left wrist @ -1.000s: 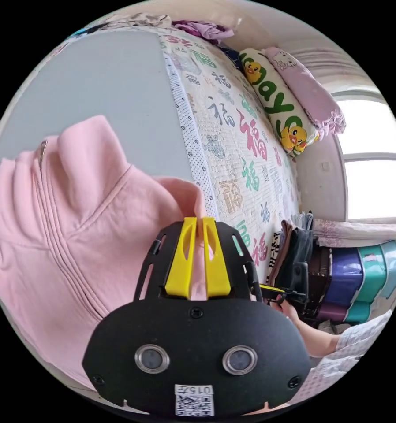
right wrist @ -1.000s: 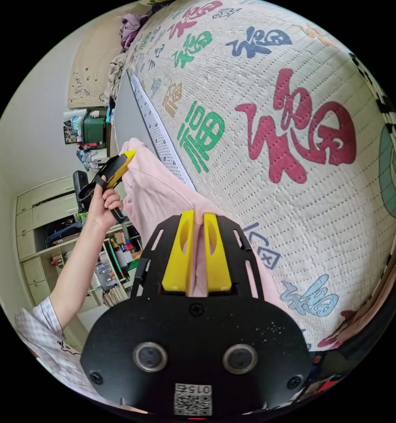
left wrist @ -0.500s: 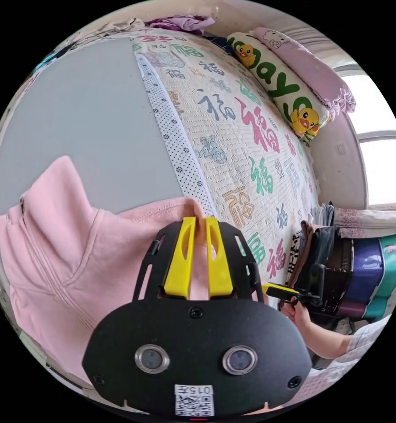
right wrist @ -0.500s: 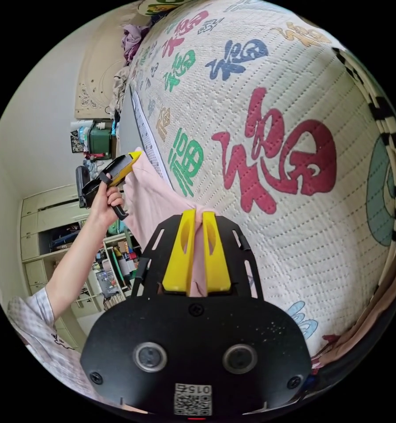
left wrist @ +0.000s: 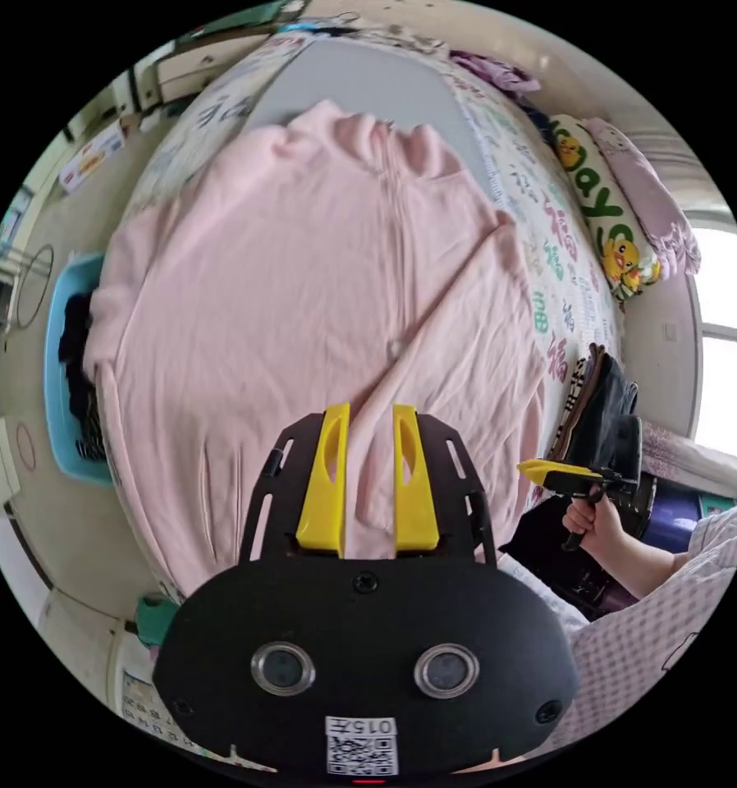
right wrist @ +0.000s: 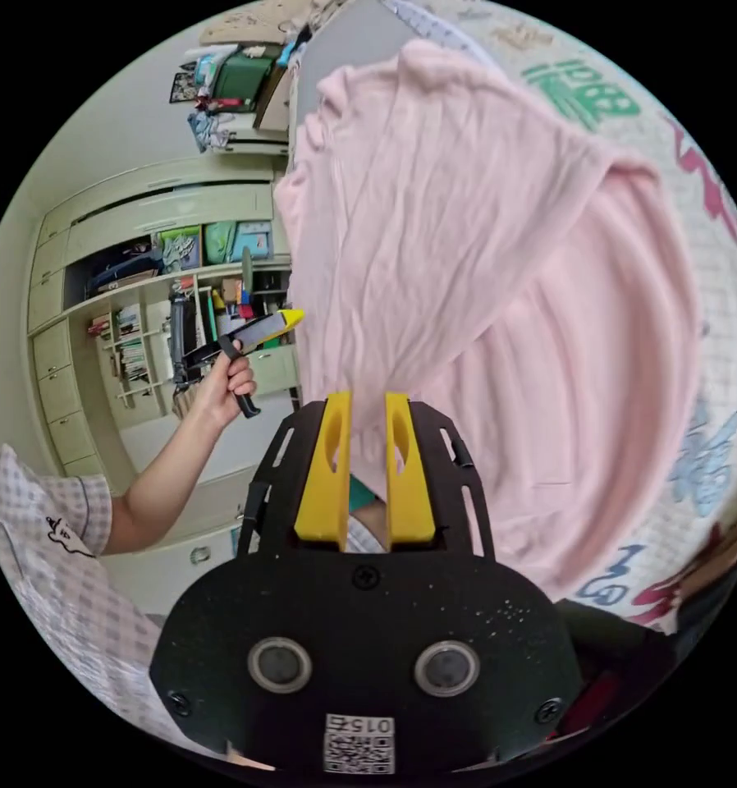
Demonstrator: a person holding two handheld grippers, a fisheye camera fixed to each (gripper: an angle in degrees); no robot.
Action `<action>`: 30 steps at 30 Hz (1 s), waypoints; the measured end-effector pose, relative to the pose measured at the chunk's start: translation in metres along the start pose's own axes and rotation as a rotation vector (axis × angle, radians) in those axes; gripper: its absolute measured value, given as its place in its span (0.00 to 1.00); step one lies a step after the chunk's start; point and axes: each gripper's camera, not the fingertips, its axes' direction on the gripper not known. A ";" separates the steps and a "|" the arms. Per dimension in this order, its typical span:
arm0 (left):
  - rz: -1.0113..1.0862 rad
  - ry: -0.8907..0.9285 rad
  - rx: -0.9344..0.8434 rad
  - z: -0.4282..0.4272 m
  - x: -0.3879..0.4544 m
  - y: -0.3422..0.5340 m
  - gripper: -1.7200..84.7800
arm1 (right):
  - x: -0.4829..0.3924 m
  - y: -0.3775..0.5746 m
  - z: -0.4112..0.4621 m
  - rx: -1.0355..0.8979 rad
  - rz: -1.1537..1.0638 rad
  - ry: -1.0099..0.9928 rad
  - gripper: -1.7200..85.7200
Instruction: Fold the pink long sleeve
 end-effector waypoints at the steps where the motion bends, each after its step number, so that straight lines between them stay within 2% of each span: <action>1: -0.010 -0.001 -0.008 0.001 -0.005 0.007 0.12 | -0.015 0.003 0.019 -0.033 0.005 0.019 0.11; 7: 0.018 -0.007 -0.080 0.004 -0.039 0.031 0.10 | -0.069 0.005 0.081 -0.070 0.154 0.059 0.13; 11: 0.046 0.071 -0.053 -0.029 -0.062 0.034 0.06 | -0.110 0.000 0.082 0.064 0.266 -0.046 0.08; 15: 0.089 0.122 -0.070 -0.058 -0.088 0.036 0.04 | -0.165 -0.001 0.071 0.067 0.277 0.177 0.03; 17: 0.130 0.058 -0.071 -0.067 -0.096 0.038 0.04 | -0.195 -0.004 0.073 0.042 0.283 0.270 0.03; 20: 0.252 -0.025 -0.055 -0.080 -0.101 0.043 0.03 | -0.225 -0.014 0.074 0.047 0.349 0.287 0.03; 22: 0.236 0.011 -0.054 -0.092 -0.116 0.044 0.03 | -0.251 -0.019 0.072 0.046 0.350 0.309 0.04; 25: 0.133 0.168 -0.083 -0.112 -0.158 0.042 0.03 | -0.295 -0.027 0.063 0.011 0.356 0.313 0.07; 26: 0.078 0.240 -0.063 -0.126 -0.179 0.043 0.03 | -0.313 -0.030 0.056 -0.006 0.370 0.323 0.07; 27: 0.038 0.278 0.034 -0.151 -0.202 0.047 0.02 | -0.322 -0.032 0.052 -0.014 0.378 0.337 0.07; 30: -0.096 0.228 0.288 -0.223 -0.275 0.064 0.03 | -0.380 -0.045 0.031 0.005 0.353 0.439 0.06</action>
